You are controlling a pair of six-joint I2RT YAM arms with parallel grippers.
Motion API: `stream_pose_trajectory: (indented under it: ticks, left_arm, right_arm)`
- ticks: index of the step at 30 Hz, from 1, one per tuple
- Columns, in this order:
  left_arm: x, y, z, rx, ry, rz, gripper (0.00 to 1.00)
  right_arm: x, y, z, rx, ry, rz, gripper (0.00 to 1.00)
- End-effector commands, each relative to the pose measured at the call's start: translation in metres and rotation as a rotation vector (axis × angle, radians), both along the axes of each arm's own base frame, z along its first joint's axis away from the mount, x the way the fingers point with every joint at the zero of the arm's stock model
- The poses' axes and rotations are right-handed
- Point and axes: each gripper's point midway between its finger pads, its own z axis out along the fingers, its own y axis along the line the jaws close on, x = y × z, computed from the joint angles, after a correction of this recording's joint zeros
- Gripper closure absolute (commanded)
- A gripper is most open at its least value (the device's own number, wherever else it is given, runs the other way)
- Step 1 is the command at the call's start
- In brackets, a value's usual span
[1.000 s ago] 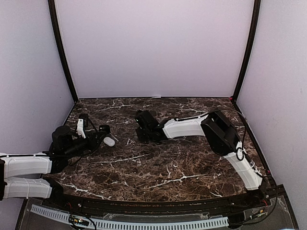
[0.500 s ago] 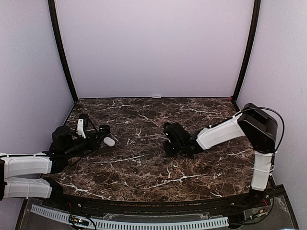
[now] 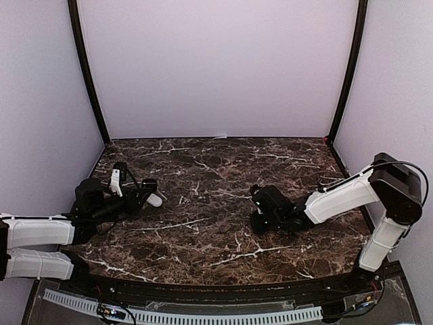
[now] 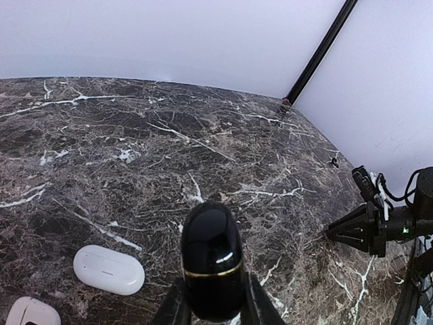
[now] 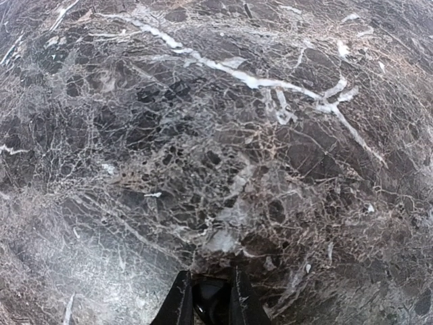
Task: Insert the wireless bluetooth earbuds into the charging case
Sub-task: Move the left earbud to the center of the board.
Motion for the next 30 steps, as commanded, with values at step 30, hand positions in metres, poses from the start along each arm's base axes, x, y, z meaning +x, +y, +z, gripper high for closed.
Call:
stream_pose_trajectory:
  ticks: [30]
  left_arm:
    - [-0.053,-0.101,0.01,-0.037,-0.048,-0.577,0.81]
  right_arm:
    - [-0.039,0.021,0.085,0.168,-0.061,0.316,0.46]
